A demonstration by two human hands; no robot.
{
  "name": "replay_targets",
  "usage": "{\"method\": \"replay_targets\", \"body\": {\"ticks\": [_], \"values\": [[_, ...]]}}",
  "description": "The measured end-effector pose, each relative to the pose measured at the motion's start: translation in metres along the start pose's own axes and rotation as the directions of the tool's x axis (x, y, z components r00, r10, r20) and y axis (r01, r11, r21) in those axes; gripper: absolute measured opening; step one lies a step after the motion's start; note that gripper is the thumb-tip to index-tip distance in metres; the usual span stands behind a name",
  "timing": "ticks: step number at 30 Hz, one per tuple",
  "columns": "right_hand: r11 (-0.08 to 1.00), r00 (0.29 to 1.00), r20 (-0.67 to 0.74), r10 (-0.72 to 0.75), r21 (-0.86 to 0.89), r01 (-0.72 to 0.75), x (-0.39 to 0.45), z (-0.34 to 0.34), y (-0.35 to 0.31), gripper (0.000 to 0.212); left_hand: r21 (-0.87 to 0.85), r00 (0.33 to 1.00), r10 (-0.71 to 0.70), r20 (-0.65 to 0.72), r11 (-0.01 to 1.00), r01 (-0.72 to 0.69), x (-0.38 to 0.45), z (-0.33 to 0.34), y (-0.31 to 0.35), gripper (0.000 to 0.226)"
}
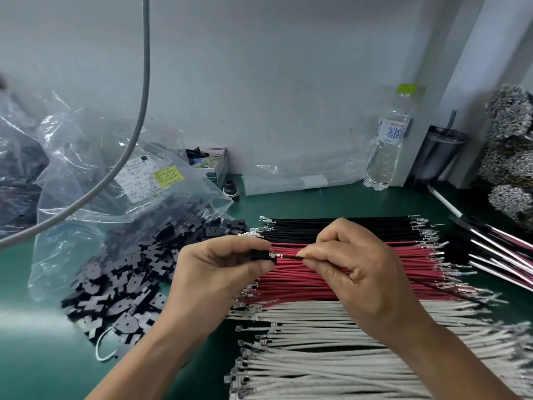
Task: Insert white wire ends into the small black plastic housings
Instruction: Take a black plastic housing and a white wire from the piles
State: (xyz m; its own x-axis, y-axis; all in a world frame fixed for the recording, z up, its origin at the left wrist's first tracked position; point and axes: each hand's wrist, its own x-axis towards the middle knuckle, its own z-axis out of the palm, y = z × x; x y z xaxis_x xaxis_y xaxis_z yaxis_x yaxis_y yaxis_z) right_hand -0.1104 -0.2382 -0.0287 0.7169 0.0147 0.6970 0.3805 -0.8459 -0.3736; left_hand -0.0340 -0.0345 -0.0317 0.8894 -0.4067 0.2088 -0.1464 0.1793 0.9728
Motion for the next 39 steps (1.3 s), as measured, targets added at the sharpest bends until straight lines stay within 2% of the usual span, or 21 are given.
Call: {"method": "replay_targets", "body": {"ticks": [4, 8, 14, 19, 24, 34, 37, 39], "values": [[0.998, 1.0, 0.014, 0.014, 0.066, -0.015, 0.0, -0.002, 0.001, 0.023, -0.038, 0.999, -0.039, 0.029, 0.998, 0.04, 0.001, -0.003, 0.002, 0.032], [0.996, 0.999, 0.02, 0.034, 0.083, -0.035, 0.0, -0.003, 0.002, 0.021, -0.003, 0.998, -0.038, 0.055, 0.999, 0.038, 0.0, -0.002, 0.002, 0.027], [0.979, 0.991, 0.101, 0.09, 0.173, -0.107, 0.001, -0.006, 0.004, 0.012, -0.008, 0.994, -0.064, 0.083, 0.998, 0.065, 0.001, -0.002, 0.003, 0.028], [0.992, 0.995, 0.077, -0.065, -0.106, 0.073, 0.0, 0.004, -0.008, 0.011, 0.153, 0.994, 0.082, 0.072, 0.984, -0.093, -0.003, 0.003, 0.0, 0.022], [0.993, 0.999, 0.023, -0.029, -0.116, 0.031, -0.001, 0.006, -0.004, 0.014, 0.121, 0.998, 0.062, 0.028, 0.991, -0.064, -0.003, 0.005, -0.001, 0.025], [0.97, 0.994, 0.023, -0.111, -0.213, 0.113, 0.001, 0.024, -0.01, 0.017, 0.262, 0.986, 0.165, 0.021, 0.951, -0.165, -0.003, 0.002, -0.002, 0.021], [0.931, 0.987, -0.082, -0.135, -0.352, 0.098, 0.006, 0.021, -0.008, 0.013, 0.258, 0.989, 0.135, -0.053, 0.959, -0.117, 0.0, 0.0, -0.005, 0.023], [0.924, 0.982, -0.106, -0.155, -0.368, 0.106, 0.005, 0.019, -0.007, 0.009, 0.27, 0.985, 0.122, -0.125, 0.959, -0.084, 0.002, -0.003, -0.007, 0.026]]}}
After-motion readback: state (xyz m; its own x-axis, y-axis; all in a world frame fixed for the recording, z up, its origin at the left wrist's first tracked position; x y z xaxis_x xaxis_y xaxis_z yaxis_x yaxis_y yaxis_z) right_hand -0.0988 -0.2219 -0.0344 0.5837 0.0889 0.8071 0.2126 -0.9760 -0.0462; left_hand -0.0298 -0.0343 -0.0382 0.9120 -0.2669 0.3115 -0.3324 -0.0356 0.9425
